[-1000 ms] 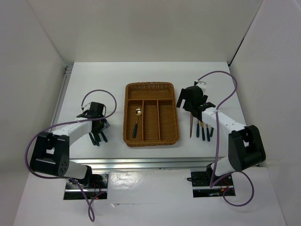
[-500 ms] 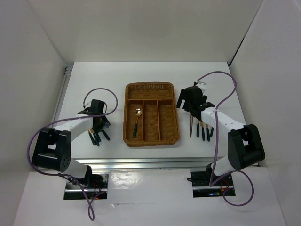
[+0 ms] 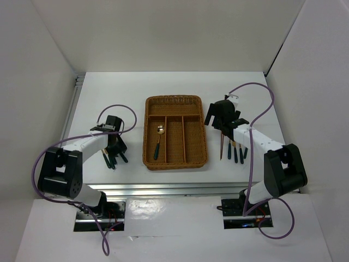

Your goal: Sort the eating utensils into containers

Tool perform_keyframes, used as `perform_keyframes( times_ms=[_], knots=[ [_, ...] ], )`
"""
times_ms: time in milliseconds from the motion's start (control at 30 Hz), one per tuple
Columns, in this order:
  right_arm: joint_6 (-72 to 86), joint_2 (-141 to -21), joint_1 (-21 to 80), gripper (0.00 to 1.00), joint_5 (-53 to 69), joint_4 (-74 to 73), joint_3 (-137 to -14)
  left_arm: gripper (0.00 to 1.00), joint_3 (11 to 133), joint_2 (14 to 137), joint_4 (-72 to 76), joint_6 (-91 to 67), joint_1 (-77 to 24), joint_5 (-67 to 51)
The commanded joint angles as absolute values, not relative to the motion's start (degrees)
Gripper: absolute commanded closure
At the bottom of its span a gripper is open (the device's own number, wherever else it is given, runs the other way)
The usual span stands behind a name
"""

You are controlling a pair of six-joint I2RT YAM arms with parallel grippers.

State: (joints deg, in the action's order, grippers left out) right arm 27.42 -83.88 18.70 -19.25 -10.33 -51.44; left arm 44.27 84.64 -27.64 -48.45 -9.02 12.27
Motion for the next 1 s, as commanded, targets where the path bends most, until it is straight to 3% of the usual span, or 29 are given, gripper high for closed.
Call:
perform_keyframes(
  times_ms=[0, 333, 967],
  knots=[
    [27.3, -84.0, 18.3, 0.00, -20.1, -9.4, -52.8, 0.50, 43.5, 84.6, -32.4, -49.7, -8.8, 12.2],
    [27.3, -84.0, 17.8, 0.00, -20.7, -9.4, -52.3, 0.71, 43.0, 87.7, -29.4, -49.2, -8.8, 11.7],
    [27.9, -85.1, 17.2, 0.00, -21.2, -9.9, -52.8, 0.72, 62.0, 77.4, -44.0, -48.2, -26.0, 19.9]
  ],
)
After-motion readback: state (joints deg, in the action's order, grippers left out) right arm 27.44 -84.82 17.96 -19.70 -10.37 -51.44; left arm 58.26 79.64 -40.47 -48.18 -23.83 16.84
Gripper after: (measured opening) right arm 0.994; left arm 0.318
